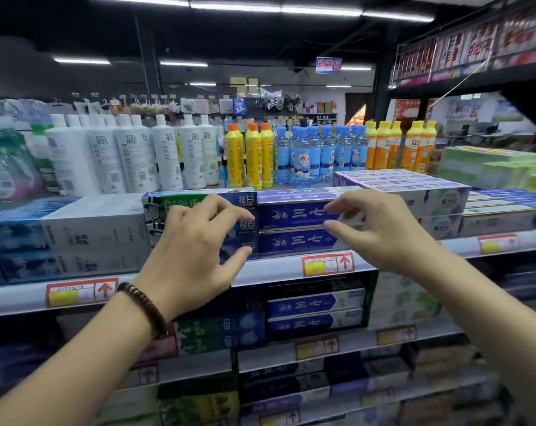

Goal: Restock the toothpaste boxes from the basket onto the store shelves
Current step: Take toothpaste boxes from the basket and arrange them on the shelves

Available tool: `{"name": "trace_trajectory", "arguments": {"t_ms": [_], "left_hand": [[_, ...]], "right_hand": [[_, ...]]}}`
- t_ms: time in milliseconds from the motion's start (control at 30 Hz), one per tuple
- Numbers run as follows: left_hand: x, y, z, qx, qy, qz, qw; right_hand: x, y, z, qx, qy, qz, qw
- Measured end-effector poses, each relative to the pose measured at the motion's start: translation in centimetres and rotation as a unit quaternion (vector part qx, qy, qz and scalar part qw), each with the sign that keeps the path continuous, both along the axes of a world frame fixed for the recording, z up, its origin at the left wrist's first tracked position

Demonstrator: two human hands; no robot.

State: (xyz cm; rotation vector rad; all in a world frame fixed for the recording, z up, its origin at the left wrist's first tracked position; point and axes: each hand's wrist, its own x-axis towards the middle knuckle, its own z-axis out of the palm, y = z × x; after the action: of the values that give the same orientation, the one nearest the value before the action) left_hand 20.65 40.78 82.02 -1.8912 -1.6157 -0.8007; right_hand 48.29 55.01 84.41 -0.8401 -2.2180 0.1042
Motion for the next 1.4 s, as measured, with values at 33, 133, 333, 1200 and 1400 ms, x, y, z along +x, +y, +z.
{"name": "trace_trajectory", "arguments": {"t_ms": [33,133,333,1200,1400], "left_hand": [[0.3,-0.4,-0.2,-0.009,-0.006,-0.004,1.000],[1.4,-1.2,-1.0,-0.028,-0.007,-0.011,1.000],[4.3,-2.3,-2.6,-0.061,-0.034,-0.039,0.997],[24.4,7.6,-3.9,-0.116,-0.046,-0.015,0.992],[29.3,10.4,-4.4,-0.133,-0.047,-0.004,0.990]], "right_hand": [[0.4,-0.8,-0.3,-0.007,0.002,-0.007,1.000],[1.7,-2.9,-1.9,-0.031,-0.003,-0.024,0.999],[4.6,-6.4,-5.1,-0.069,-0.003,-0.059,0.996],[22.3,1.4,-6.8,-0.102,0.025,-0.030,0.994],[27.0,4.9,-7.7,-0.117,0.025,-0.016,0.993]]}}
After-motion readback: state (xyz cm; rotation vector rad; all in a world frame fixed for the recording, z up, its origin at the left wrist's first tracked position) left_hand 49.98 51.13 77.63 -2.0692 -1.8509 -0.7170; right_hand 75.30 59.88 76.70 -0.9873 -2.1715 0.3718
